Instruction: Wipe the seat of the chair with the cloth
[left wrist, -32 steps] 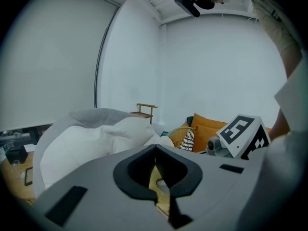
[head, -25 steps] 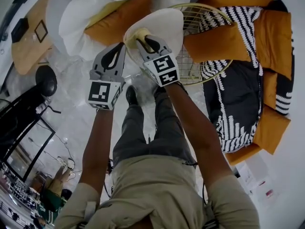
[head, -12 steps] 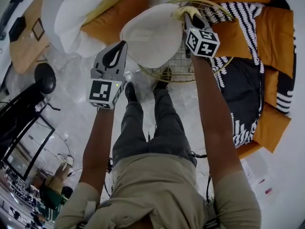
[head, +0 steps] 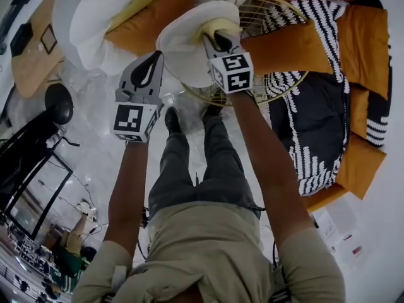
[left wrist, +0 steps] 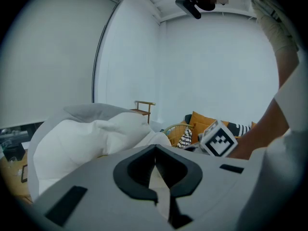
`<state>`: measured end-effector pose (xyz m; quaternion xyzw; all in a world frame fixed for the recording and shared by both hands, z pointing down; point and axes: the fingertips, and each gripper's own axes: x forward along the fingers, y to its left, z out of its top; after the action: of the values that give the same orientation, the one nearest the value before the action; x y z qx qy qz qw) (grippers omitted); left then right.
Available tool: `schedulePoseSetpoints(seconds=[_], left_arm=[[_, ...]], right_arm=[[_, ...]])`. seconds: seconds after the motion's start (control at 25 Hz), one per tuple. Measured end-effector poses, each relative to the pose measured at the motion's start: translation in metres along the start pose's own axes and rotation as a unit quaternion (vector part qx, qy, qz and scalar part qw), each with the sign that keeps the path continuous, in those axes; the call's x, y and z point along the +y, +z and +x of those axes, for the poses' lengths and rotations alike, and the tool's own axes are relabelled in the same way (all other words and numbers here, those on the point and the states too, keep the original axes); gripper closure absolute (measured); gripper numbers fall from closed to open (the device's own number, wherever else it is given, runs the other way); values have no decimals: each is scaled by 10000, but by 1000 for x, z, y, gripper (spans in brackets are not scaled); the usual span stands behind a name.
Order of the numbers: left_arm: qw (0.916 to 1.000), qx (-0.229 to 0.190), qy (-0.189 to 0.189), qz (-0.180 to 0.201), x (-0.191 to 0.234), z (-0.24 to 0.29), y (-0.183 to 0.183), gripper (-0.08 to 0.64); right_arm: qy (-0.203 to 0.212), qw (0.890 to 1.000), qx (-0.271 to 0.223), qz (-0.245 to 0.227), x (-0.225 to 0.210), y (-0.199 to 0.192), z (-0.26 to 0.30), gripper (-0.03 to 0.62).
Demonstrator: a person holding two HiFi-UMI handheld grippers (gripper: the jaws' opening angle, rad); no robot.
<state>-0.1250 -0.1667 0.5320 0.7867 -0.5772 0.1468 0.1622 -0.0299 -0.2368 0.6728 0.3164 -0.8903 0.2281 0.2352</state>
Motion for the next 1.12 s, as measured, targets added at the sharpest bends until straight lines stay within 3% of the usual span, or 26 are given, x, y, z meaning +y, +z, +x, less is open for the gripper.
schedulePoseSetpoints(seconds=[0.2,0.36,0.6,0.76,0.96,1.12], left_arm=[[10000,33,7,10,1,-4,-5,545],[10000,49,26,-5,4,-7,-7,545],[10000,50,0,-33,2,-6,-11,545],[10000,45,-45,-17,-2,-1,-10,545],[9999,109,-46,-30,-3,1,-17,545],[9997,236,-55,-92,-6,4,-32,545]], right_arm=[[1484,9845,358,-861,145,-35,-1,531],[1671,9795,391,-1051,169,-43,-5,531],[1401,9849,409,-935,139,-42,-3,531],[1044,9905,448,-771,96,-41,5,531],[-94,9986,414,-314,-24,-30,15,531],[-971,9950,188,171,-110,-7,5,531]])
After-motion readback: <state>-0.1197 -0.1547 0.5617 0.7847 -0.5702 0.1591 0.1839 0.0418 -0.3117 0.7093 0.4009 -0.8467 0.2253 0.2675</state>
